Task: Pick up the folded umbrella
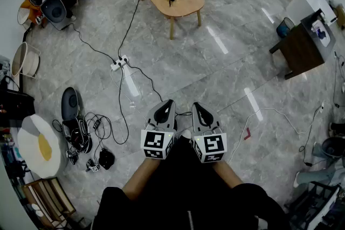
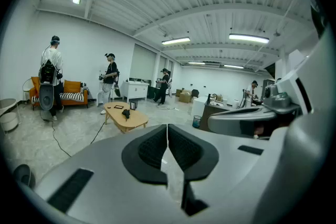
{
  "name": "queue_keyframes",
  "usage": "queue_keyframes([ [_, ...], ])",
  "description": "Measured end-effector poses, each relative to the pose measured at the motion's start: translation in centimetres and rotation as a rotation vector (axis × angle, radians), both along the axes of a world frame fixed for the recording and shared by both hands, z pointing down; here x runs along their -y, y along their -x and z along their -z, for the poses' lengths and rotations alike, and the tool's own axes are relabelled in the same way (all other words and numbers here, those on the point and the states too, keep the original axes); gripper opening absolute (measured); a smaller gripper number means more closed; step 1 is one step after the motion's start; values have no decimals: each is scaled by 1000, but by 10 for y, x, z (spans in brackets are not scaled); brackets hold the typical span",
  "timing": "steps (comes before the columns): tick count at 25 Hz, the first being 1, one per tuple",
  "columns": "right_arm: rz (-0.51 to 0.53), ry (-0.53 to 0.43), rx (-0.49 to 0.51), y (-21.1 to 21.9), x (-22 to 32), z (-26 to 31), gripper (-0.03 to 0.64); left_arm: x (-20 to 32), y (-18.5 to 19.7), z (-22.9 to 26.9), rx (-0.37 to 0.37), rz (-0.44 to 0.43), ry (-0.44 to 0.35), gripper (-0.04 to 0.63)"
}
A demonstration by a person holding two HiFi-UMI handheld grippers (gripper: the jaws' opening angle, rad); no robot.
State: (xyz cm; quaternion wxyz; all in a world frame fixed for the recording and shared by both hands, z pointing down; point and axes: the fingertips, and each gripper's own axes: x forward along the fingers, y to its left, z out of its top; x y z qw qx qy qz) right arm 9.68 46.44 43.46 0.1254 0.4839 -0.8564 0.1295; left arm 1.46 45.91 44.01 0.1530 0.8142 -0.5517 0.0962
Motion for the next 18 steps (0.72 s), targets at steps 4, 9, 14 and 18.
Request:
queue_keyframes([
  [4,-2,-8,52,-3,1,3,11,1,-3,-2,-1,-4,-2,17],
  [9,6,26,81,0,-2,-2,12,-4,-1,-6,1,1,18,17],
  [14,3,60,83,9,-3,-8,12,0,5,-7,3,-9,41,17],
  [18,-14,72,90,19,5,-9,12,10,14,-8,6,-30,52,17],
])
